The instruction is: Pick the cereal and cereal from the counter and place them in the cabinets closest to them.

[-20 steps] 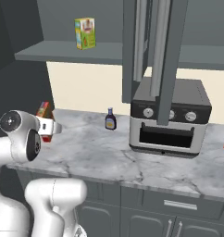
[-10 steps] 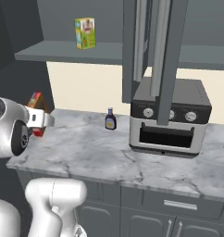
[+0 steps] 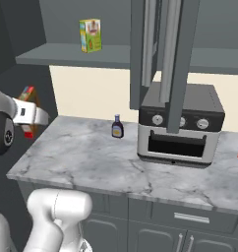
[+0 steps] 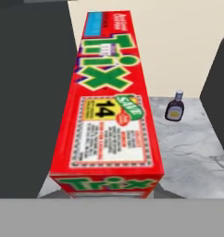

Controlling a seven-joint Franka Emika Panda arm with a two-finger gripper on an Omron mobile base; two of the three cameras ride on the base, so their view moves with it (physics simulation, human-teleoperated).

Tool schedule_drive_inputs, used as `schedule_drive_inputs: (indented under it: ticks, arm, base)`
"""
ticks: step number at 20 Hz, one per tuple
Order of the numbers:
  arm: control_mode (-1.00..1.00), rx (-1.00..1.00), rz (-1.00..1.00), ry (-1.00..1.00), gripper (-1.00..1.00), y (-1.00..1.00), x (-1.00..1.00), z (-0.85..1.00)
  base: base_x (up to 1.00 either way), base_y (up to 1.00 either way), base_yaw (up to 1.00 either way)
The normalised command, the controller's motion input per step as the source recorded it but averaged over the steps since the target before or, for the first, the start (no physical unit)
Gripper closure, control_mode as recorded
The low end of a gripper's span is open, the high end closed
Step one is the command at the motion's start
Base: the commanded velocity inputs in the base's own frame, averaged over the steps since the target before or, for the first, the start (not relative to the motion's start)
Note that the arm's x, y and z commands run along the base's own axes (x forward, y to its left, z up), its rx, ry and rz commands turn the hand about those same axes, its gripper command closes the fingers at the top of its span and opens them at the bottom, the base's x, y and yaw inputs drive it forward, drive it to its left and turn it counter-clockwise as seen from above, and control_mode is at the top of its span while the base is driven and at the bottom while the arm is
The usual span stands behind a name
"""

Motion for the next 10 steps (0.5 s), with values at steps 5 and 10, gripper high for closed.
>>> schedule_drive_inputs:
  ticks: [5,10]
  arm:
    - [-1.0,0.0,0.0,0.02,1.0,-0.07,-0.41,0.6]
    - [-1.0,0.0,0.0,0.0,1.0,-0.03,-0.35,0.61]
  base:
    - [0.0,0.0,0.0]
    - [0.0,0.0,0.0]
